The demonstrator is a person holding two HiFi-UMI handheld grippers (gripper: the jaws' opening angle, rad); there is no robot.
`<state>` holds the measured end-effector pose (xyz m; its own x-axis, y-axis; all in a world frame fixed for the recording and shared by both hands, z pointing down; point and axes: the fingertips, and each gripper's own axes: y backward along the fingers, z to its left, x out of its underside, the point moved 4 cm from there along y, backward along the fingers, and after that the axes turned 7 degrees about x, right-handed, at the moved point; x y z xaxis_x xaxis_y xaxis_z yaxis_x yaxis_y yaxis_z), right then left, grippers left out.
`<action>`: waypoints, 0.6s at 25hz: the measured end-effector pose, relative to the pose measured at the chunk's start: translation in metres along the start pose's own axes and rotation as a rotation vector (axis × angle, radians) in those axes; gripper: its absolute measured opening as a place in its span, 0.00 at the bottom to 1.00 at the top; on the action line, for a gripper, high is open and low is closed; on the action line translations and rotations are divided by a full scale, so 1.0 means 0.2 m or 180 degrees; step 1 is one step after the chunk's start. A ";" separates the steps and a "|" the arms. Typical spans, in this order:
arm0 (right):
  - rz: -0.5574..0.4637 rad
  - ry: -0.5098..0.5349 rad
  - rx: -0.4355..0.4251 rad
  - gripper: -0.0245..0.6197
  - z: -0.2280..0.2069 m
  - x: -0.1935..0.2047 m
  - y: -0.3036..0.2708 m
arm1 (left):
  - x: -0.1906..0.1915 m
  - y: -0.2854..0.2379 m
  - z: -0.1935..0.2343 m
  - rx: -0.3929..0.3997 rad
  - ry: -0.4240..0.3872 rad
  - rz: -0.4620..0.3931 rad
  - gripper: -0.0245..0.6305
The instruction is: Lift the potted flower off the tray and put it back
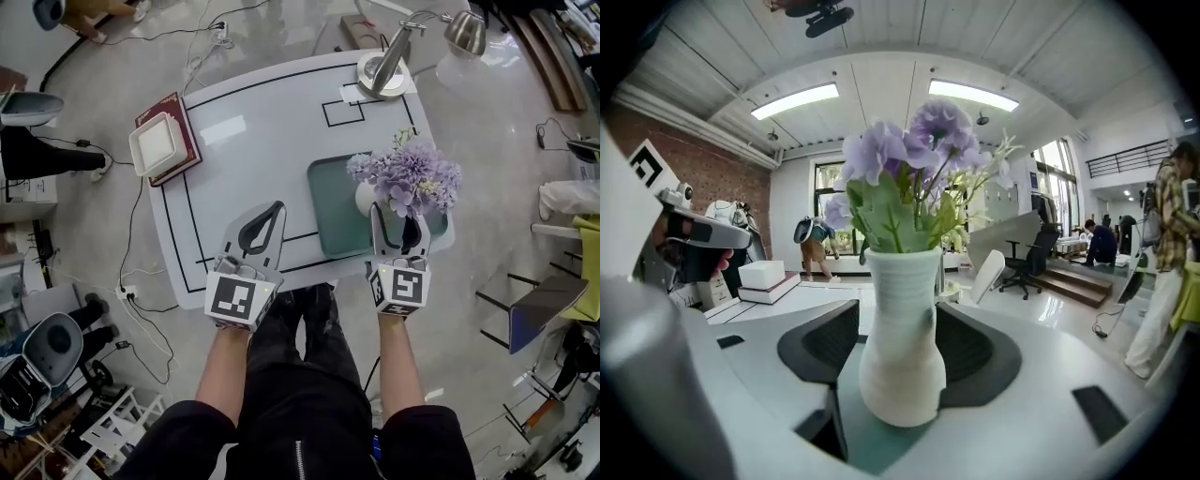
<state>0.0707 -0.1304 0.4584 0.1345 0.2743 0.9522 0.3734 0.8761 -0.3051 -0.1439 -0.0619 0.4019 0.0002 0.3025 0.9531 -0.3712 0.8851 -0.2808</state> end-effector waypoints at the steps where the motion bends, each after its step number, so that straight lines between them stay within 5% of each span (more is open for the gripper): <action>1: 0.0018 -0.0008 0.0014 0.42 0.00 0.01 0.02 | 0.00 -0.01 -0.01 0.0025 -0.0021 0.0003 0.04; 7: 0.0032 -0.0094 0.0109 0.40 0.00 0.00 0.16 | 0.04 -0.05 -0.11 0.0313 -0.0067 -0.0058 0.04; 12: 0.0025 -0.0076 0.0194 0.11 -0.03 -0.03 0.30 | 0.06 -0.07 -0.24 0.0576 -0.0161 0.0018 0.04; 15: 0.0044 -0.0085 0.0212 0.05 -0.06 -0.06 0.40 | 0.04 -0.05 -0.31 0.0684 -0.0102 0.0024 0.04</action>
<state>0.1094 -0.0686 0.4232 0.1143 0.2963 0.9482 0.3096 0.8963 -0.3174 -0.0828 -0.0459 0.4057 -0.0316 0.2943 0.9552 -0.5604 0.7861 -0.2607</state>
